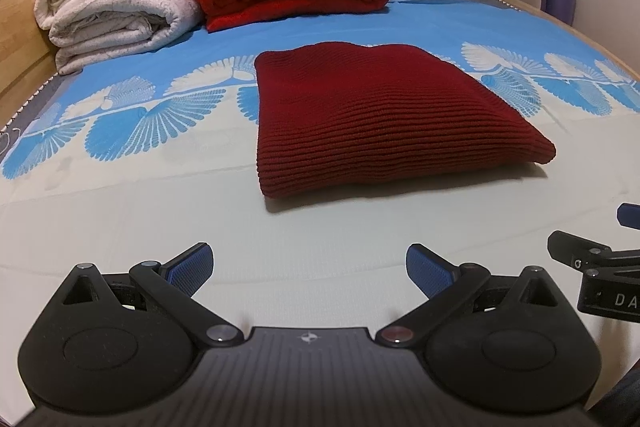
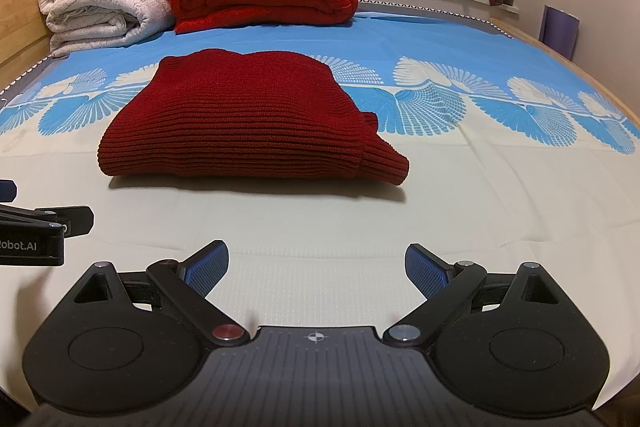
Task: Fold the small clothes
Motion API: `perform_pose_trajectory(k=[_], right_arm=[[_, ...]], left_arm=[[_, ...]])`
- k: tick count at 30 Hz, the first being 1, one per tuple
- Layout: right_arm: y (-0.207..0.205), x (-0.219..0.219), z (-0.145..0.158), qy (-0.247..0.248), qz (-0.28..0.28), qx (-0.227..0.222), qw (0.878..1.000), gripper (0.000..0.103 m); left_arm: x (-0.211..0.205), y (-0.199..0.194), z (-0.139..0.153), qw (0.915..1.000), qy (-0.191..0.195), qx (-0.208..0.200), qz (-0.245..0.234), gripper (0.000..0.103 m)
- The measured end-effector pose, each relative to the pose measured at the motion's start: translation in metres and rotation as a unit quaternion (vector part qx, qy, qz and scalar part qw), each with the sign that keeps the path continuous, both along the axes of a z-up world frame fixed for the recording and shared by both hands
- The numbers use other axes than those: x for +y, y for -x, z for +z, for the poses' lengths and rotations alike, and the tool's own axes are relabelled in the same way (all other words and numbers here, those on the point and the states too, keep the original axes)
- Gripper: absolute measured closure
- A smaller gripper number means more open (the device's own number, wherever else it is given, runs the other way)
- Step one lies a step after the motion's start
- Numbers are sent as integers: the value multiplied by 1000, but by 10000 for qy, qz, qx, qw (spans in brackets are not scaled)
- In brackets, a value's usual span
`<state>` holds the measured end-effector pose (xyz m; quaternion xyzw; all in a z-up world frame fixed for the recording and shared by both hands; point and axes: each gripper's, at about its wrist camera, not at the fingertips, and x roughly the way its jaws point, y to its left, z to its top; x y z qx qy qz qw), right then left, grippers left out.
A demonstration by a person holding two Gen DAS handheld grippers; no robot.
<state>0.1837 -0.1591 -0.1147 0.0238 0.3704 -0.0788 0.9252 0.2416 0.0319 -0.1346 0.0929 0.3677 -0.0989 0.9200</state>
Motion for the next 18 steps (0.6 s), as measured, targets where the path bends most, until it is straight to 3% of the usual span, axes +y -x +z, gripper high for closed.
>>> perform_pose_trajectory(k=[18], right_arm=[[0, 0, 0, -58, 78, 21, 10000, 8]], left_arm=[[-4, 4, -2, 10000, -91, 8, -30, 0]])
